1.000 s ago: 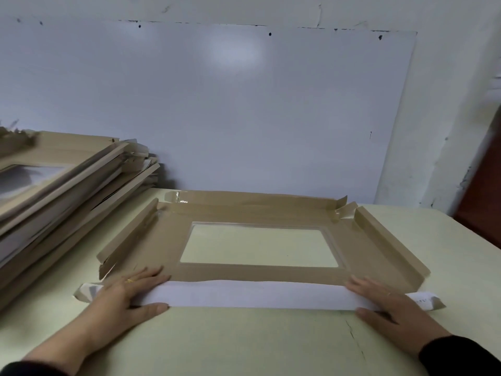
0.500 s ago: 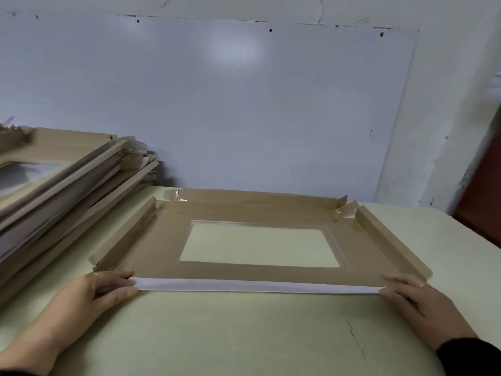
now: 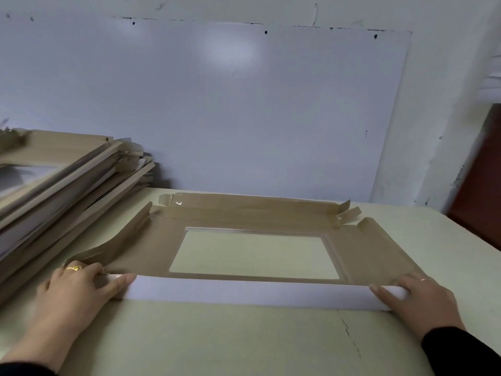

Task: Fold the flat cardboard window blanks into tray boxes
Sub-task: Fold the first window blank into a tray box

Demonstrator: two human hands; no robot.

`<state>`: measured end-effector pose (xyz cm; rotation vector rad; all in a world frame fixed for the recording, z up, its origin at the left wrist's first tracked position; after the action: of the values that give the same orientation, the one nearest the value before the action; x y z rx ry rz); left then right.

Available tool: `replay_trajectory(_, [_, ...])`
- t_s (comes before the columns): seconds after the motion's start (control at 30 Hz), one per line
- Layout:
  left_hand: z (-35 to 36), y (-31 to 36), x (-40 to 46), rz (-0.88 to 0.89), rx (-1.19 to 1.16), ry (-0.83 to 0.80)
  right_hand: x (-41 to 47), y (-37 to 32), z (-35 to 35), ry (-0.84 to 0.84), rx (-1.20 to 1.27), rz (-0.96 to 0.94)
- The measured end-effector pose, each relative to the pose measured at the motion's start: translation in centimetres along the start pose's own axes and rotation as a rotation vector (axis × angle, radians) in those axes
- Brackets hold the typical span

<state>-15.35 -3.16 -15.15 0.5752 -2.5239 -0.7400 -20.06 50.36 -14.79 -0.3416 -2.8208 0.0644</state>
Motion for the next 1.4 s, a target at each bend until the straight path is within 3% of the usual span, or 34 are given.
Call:
replay_trajectory(0.13, [0.3,0.2,0.2,-0.127,0.048,-0.019,0.2,0.1,0.3,-0.027,-0.003,0.003])
replay_trajectory(0.27, [0.1,1.8,-0.9,-0.144,0.198,0.015,0.3,0.0,0.8,-0.111,-0.082,0.008])
replay_trajectory(0.37, [-0.3,4.5,-2.0,0.078,0.204,0.13,0.1,-0.8,0.5,-0.071,-0.064,-0.053])
replay_trajectory(0.43, [0.2,7.3,-3.5,0.361,0.14,0.163,-0.5,-3.2,0.1,-0.061,-0.034,-0.198])
replay_trajectory(0.53, [2.8,12.1,-6.9,0.717,-0.02,-0.138,-2.6,-8.8,-0.9,0.088,-0.009,-0.51])
replay_trajectory(0.57, [4.0,13.2,-8.0,0.768,-0.058,-0.266,-3.7,-10.9,-1.5,0.136,0.028,-0.616])
replay_trajectory(0.67, [7.1,16.1,-10.3,0.84,-0.054,-0.499,-6.0,-15.7,-1.1,0.053,-0.015,-0.81])
replay_trajectory(0.8, [9.8,15.6,-9.9,0.744,-0.082,-0.561,-6.5,-17.8,1.5,-0.207,0.113,-0.874])
replay_trajectory(1.2, [4.6,4.7,-2.2,0.153,0.133,-0.282,-1.9,-8.5,3.1,-0.286,-0.088,-0.457])
replay_trajectory(1.4, [2.9,2.2,-1.2,0.008,0.164,-0.191,-0.4,-4.7,3.5,-0.265,-0.132,-0.325])
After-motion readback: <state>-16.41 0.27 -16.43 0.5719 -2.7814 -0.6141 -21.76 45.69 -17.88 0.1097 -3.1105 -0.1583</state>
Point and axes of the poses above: each hand's wrist, its own x-axis towards the middle knuckle, its own z-axis out of the palm, y = z × x, the point moved 5 cm from there along x, towards the middle knuckle, and after that the axes turned 14 degrees about -x, right-handed, at the moved point
